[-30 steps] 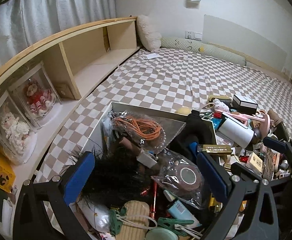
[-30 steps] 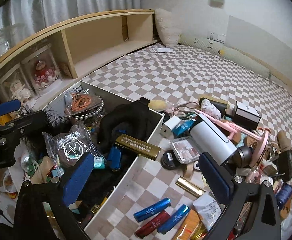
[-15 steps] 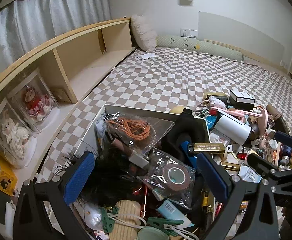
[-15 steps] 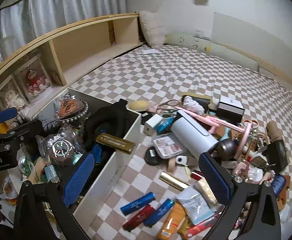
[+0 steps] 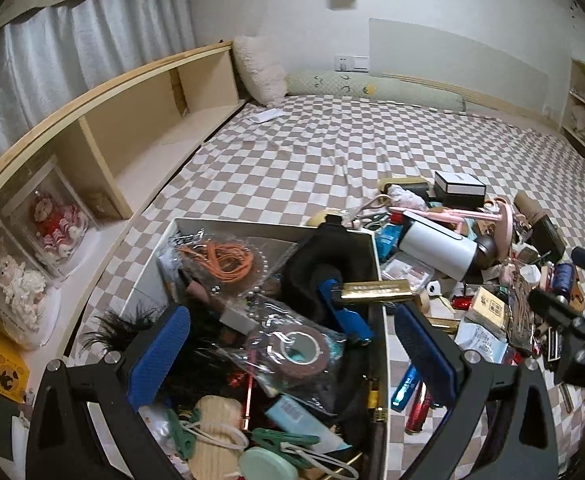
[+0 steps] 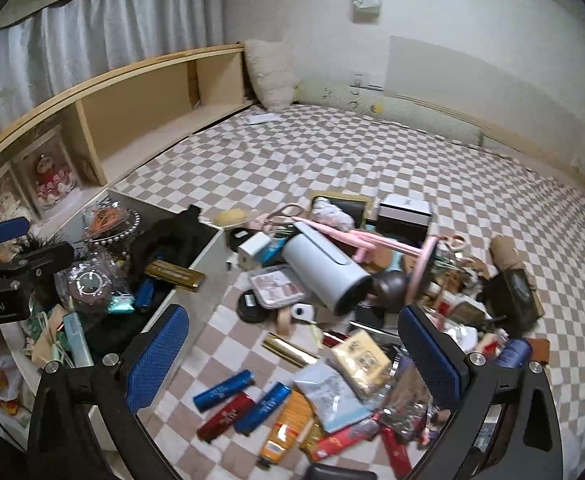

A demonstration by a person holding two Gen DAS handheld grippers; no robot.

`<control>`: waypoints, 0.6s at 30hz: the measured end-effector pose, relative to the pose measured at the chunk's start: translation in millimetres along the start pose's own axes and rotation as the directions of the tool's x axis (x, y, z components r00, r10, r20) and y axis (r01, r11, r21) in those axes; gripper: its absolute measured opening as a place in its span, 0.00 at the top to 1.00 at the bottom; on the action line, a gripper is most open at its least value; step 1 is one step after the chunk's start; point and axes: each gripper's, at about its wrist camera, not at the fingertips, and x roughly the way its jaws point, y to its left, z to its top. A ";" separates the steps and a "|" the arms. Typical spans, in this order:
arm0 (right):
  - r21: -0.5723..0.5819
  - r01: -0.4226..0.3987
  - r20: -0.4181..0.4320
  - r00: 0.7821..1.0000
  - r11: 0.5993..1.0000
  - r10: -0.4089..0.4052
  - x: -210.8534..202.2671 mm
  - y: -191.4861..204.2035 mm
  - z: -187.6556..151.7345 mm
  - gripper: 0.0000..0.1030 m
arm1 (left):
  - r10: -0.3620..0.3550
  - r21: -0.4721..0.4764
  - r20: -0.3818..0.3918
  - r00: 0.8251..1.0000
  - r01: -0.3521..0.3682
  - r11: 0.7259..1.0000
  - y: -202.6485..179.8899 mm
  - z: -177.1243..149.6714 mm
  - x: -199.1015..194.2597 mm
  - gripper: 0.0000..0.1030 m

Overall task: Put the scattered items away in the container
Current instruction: 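Withdraw both grippers from the shoebox back over the scattered items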

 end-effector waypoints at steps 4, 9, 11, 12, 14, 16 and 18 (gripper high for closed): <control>0.015 0.025 0.002 1.000 1.000 -0.025 -8.5 -17.3 -4.4 0.00 | -0.004 0.012 0.001 1.000 0.004 1.000 -10.7 -1.9 -0.8 0.00; 0.034 0.061 -0.009 0.998 0.998 -0.060 -14.5 -37.2 -12.2 0.00 | -0.014 0.030 -0.016 1.000 0.015 0.999 -23.3 -3.0 0.8 0.00; 0.045 0.070 -0.015 0.997 0.997 -0.070 -16.8 -45.5 -16.0 0.00 | -0.017 0.038 -0.017 1.000 0.018 0.999 -28.0 -3.5 0.7 0.00; 0.051 0.075 -0.017 0.997 0.996 -0.074 -18.5 -49.9 -18.2 0.00 | -0.021 0.040 -0.017 1.000 0.021 0.999 -31.1 -3.7 0.4 0.00; 0.055 0.084 -0.019 0.996 0.995 -0.083 -21.6 -56.5 -21.8 0.00 | -0.032 0.045 -0.017 0.999 0.033 0.998 -36.4 -4.2 -0.4 0.00; 0.056 0.094 -0.021 0.995 0.994 -0.093 -25.0 -62.8 -25.6 0.00 | -0.048 0.055 -0.017 0.999 0.049 0.997 -43.4 -5.0 -1.2 0.00; 0.061 0.099 -0.020 0.995 0.993 -0.098 -29.3 -69.5 -29.8 0.00 | -0.055 0.072 -0.016 0.998 0.056 0.996 -51.5 -6.5 -2.0 0.00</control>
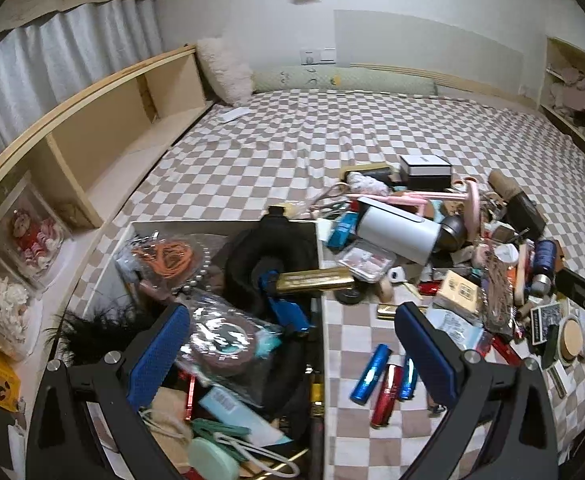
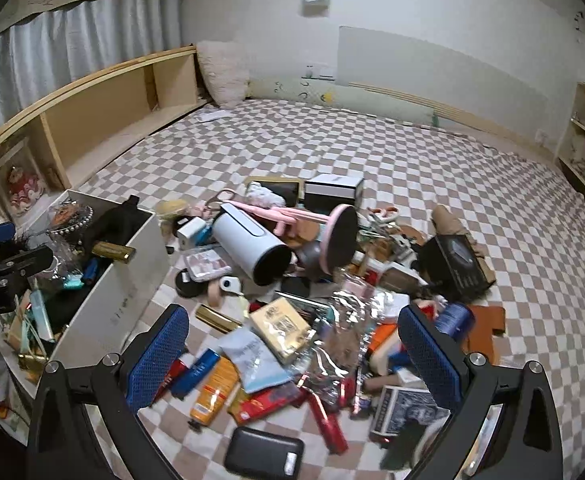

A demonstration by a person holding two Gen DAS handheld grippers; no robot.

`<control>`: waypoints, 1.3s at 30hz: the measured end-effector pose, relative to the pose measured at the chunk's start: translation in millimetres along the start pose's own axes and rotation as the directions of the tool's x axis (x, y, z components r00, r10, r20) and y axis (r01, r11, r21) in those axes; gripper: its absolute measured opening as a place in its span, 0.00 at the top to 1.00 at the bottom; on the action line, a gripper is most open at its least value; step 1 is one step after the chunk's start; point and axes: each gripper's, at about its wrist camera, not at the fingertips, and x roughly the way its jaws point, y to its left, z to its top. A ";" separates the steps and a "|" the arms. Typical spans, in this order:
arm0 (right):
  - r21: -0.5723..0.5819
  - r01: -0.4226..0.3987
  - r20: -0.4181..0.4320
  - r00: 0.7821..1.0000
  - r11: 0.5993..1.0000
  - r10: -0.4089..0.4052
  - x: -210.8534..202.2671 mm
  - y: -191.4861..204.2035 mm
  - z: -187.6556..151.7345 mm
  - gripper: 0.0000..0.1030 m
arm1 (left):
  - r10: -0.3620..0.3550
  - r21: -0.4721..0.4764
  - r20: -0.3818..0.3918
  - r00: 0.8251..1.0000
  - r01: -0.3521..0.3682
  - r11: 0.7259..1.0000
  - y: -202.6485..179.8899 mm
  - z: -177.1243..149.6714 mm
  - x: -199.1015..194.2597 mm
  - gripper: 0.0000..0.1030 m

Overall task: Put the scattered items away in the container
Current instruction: 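Withdraw both grippers from the shoebox back over the scattered items, then move the right gripper to the white stick and close on it while the left gripper approaches the black case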

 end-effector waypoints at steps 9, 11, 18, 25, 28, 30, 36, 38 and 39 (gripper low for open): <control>0.042 0.024 -0.020 1.000 0.999 -0.024 -6.4 -29.1 -18.6 0.00 | -0.070 0.037 -0.021 0.997 0.071 0.997 -33.7 -7.3 3.9 0.00; 0.064 0.018 -0.019 1.000 0.998 -0.017 -7.6 -36.8 -23.8 0.00 | -0.075 0.043 -0.021 0.997 0.076 0.996 -41.3 -9.0 4.4 0.00; 0.095 0.017 0.102 0.994 0.995 -0.027 -21.3 -60.9 -42.9 0.00 | -0.078 0.091 -0.005 0.997 0.078 0.993 -67.2 -17.8 4.6 0.00; 0.137 0.055 0.052 0.997 0.989 -0.062 -14.0 -89.2 -66.9 0.00 | -0.136 0.103 -0.002 0.991 0.136 0.985 -88.5 -28.4 7.4 0.00; 0.120 0.041 0.054 0.997 0.992 -0.048 -12.6 -96.9 -79.8 0.00 | -0.154 0.115 -0.010 0.988 0.154 0.981 -98.6 -33.1 10.3 0.00; 0.117 0.030 0.048 0.998 0.993 -0.036 -11.5 -100.4 -86.6 0.00 | -0.157 0.128 -0.018 0.987 0.158 0.979 -105.3 -36.6 12.9 0.00; 0.157 0.053 -0.028 0.998 0.986 -0.049 -6.8 -108.2 -104.9 0.00 | -0.188 0.139 -0.050 0.981 0.194 0.971 -120.9 -47.9 20.4 0.00; 0.173 0.053 -0.050 0.998 0.984 -0.046 -5.4 -110.1 -110.7 0.00 | -0.206 0.120 -0.081 0.975 0.215 0.969 -122.6 -52.5 26.0 0.00; 0.177 0.053 -0.062 0.997 0.983 -0.043 -4.7 -110.5 -114.3 0.00 | -0.213 0.106 -0.096 0.972 0.223 0.969 -122.9 -55.2 29.4 0.00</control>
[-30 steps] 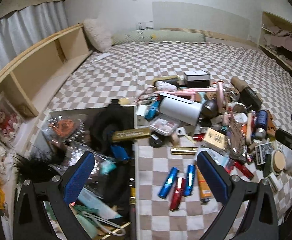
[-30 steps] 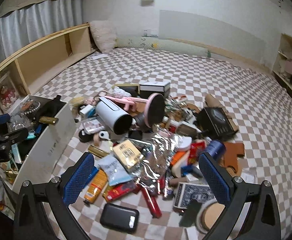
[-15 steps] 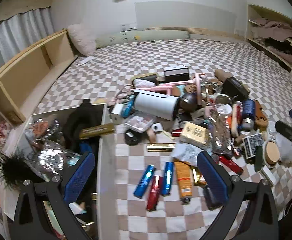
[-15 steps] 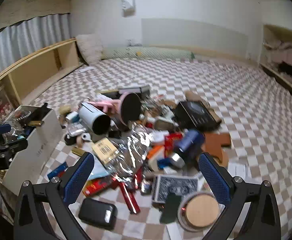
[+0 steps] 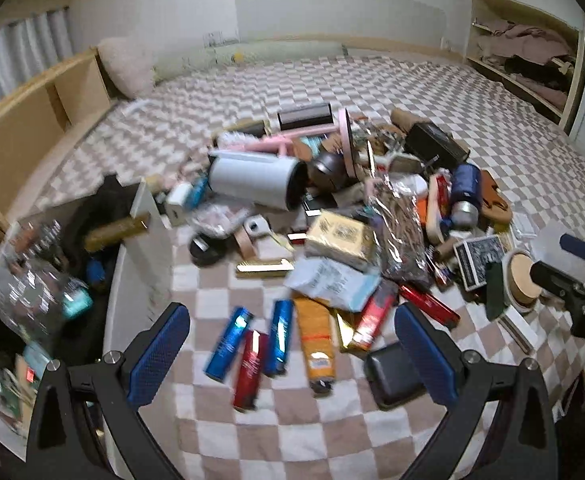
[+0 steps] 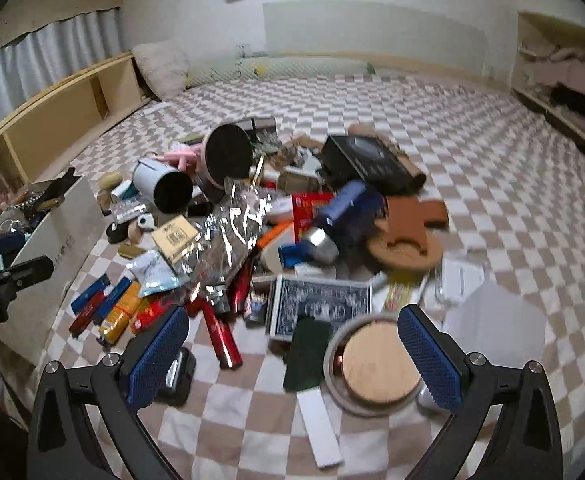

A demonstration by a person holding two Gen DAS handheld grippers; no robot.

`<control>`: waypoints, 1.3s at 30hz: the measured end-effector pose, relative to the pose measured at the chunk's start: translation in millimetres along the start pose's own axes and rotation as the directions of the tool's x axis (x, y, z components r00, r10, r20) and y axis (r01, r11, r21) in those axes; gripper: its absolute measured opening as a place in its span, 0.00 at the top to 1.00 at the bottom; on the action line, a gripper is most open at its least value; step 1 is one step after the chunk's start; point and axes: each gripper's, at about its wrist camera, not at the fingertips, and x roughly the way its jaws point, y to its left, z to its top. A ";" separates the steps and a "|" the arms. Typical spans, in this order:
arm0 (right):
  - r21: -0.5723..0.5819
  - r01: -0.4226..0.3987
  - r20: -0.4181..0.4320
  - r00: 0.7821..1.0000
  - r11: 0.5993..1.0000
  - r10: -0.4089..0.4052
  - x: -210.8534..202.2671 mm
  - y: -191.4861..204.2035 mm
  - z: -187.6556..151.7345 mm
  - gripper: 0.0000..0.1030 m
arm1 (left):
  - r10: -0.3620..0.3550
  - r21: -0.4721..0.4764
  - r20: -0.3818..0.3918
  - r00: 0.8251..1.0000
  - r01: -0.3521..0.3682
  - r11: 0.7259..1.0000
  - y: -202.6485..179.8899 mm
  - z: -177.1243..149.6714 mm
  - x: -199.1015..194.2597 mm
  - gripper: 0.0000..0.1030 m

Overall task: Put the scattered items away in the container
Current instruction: 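Move the right gripper to the white stick and close on it while the left gripper approaches the black case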

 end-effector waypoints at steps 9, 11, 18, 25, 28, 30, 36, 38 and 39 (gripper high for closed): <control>0.023 0.001 -0.089 0.996 1.000 0.001 12.3 -9.2 -34.6 0.00 | -0.028 -0.050 -0.126 0.992 0.022 0.999 3.0 -26.6 36.0 0.00; 0.030 -0.010 -0.106 0.994 0.999 0.013 14.6 -11.2 -40.0 0.00 | -0.025 -0.041 -0.143 0.989 0.019 0.999 1.8 -31.9 42.2 0.00; 0.040 -0.040 -0.139 0.989 0.998 0.045 22.5 -12.3 -55.5 0.15 | -0.035 -0.034 -0.157 0.987 0.030 0.999 0.5 -44.3 53.6 0.00; 0.021 -0.039 -0.183 0.982 0.999 0.042 30.0 -9.7 -66.4 0.46 | -0.028 -0.029 -0.122 0.992 0.024 0.999 2.0 -55.8 59.2 0.00; 0.030 -0.040 -0.197 0.979 0.999 0.045 32.3 -10.3 -68.3 0.51 | -0.012 -0.015 -0.106 0.994 0.010 1.000 2.7 -60.2 60.7 0.00; 0.029 -0.029 -0.204 0.978 0.999 0.035 33.5 -10.5 -68.7 0.57 | -0.022 -0.028 -0.110 0.994 0.019 0.999 4.9 -63.1 63.4 0.00; 0.048 -0.017 -0.230 0.973 0.999 0.027 41.1 -14.2 -72.4 0.62 | -0.069 -0.057 -0.123 0.990 0.062 0.996 10.7 -66.2 68.1 0.00; 0.057 -0.014 -0.244 0.969 0.998 0.027 44.9 -16.0 -74.3 0.63 | -0.079 -0.065 -0.122 0.989 0.072 0.995 11.9 -66.0 67.9 0.00; 0.060 -0.011 -0.245 0.969 0.998 0.025 46.0 -16.8 -74.9 0.64 | -0.084 -0.068 -0.122 0.989 0.076 0.995 12.3 -65.9 68.1 0.00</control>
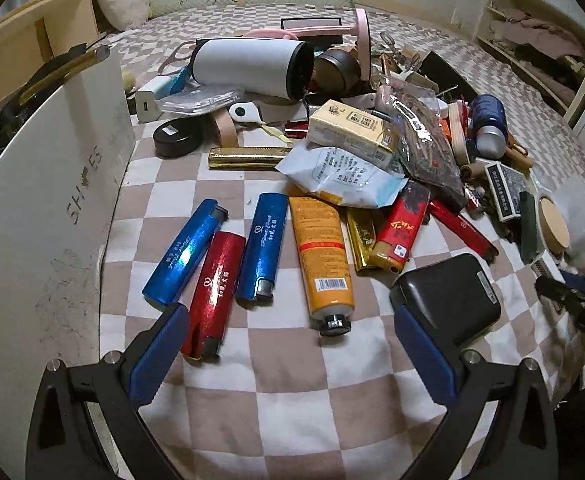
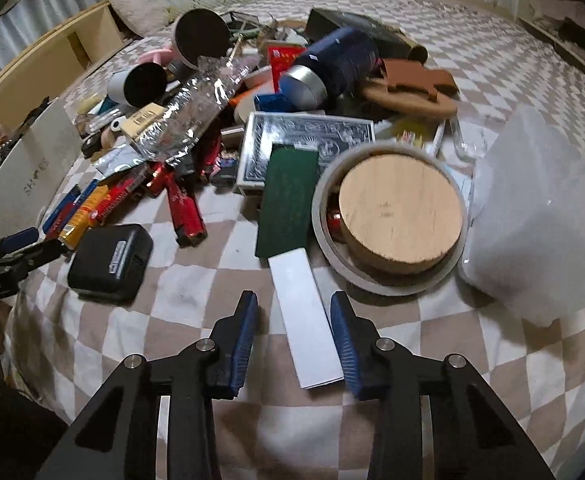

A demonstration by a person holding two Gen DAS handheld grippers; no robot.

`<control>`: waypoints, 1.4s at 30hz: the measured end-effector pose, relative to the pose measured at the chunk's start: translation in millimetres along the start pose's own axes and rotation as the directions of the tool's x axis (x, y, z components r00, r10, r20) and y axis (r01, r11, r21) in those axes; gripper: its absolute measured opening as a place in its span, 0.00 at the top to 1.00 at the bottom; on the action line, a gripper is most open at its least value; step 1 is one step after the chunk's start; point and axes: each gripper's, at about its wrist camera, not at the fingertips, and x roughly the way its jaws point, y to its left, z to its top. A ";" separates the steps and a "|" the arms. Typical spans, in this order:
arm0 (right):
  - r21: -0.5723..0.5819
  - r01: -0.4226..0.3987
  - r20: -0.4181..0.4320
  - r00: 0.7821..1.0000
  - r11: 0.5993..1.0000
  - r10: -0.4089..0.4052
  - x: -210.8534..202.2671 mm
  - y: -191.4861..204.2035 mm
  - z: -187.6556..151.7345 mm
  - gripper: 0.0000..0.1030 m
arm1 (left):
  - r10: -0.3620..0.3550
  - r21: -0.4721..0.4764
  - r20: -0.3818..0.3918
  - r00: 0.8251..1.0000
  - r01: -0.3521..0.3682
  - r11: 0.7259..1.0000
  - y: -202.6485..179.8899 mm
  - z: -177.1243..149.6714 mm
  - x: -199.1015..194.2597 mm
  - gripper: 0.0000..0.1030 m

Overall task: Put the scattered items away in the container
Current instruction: 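Move the right gripper to the white stick and close on it while the left gripper approaches the black case, then hold the white stick in the right gripper while the left gripper moves to the orange tube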

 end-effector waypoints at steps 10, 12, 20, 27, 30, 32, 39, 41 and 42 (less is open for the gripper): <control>0.009 0.003 0.009 1.000 1.000 -0.003 1.0 4.0 -3.3 0.79 | 0.012 0.000 -0.024 1.000 -0.012 1.000 1.4 -5.2 9.3 0.00; -0.028 0.017 0.024 1.000 0.999 -0.016 2.0 13.3 -6.2 0.80 | 0.017 -0.003 -0.021 1.000 -0.017 1.000 1.5 -5.0 10.0 0.00; -0.150 0.012 0.039 0.999 0.989 -0.006 6.2 47.4 -15.0 0.80 | -0.007 -0.075 -0.014 1.000 0.006 0.997 15.8 -5.7 13.2 0.02; -0.187 0.054 0.055 0.997 0.981 -0.045 13.4 53.9 -15.9 0.80 | -0.025 -0.113 0.011 1.000 0.026 0.993 22.6 -6.0 9.2 0.19; -0.173 0.041 0.052 0.998 0.984 -0.033 13.6 51.0 -14.8 0.80 | -0.027 -0.092 0.022 0.999 0.029 0.995 16.8 -4.9 4.4 0.33; -0.158 0.028 0.044 0.999 0.987 -0.021 14.5 50.1 -14.1 0.80 | -0.017 -0.066 0.029 0.999 0.019 0.998 11.5 -4.3 1.5 0.38; 0.010 -0.167 -0.048 0.985 0.986 0.167 13.2 29.2 -11.1 0.80 | 0.007 0.017 0.041 0.999 -0.008 1.000 -6.3 -3.1 -4.8 0.40; 0.012 -0.176 -0.051 0.983 0.984 0.177 12.9 30.8 -12.3 0.80 | 0.003 0.019 0.050 0.999 -0.004 1.000 -8.7 -1.5 -8.8 0.40; -0.003 -0.174 -0.050 0.984 0.985 0.174 12.6 33.2 -13.2 0.80 | 0.003 0.021 0.058 0.998 -0.004 1.000 -9.9 -0.7 -11.4 0.40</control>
